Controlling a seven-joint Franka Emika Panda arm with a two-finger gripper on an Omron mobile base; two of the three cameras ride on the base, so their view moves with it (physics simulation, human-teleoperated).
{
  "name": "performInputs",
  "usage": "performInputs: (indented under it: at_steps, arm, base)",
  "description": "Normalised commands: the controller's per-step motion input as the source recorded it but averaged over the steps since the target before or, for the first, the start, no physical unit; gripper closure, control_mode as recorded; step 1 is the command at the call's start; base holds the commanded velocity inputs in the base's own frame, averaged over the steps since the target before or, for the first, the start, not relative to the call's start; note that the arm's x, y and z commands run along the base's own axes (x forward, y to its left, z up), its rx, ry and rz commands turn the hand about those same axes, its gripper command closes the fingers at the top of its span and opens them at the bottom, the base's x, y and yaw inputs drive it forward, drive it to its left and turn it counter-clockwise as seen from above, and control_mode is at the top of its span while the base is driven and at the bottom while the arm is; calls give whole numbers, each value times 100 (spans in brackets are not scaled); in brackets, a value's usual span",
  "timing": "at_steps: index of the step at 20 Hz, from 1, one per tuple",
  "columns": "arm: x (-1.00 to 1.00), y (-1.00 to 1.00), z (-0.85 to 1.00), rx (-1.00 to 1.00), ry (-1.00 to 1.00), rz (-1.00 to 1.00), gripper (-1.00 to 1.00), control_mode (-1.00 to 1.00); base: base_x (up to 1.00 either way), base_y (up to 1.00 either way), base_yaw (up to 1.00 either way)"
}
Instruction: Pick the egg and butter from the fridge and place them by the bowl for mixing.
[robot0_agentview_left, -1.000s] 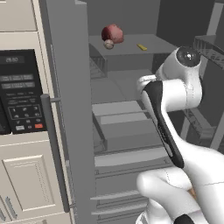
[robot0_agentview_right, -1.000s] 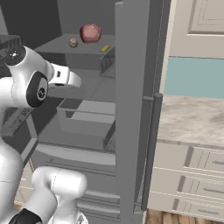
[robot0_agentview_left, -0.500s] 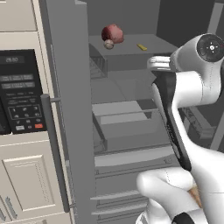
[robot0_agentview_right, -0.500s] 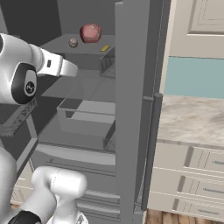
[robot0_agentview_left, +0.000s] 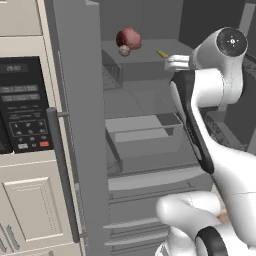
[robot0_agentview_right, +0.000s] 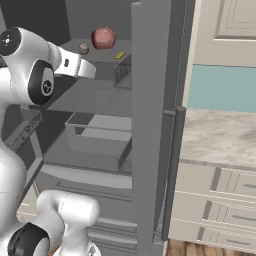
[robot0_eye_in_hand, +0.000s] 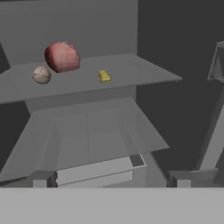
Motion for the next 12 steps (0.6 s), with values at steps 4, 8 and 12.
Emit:
performInputs:
  at_steps: [4, 8, 12]
  arm:
    - [61, -12, 0, 0, 0, 0, -100, -100]
    - [49, 0, 0, 0, -3, 0, -100, -100]
    - [56, -12, 1, 0, -1, 0, -100, -100]
  base:
    - [0, 0, 0]
    - [0, 0, 0]
    - [0, 0, 0]
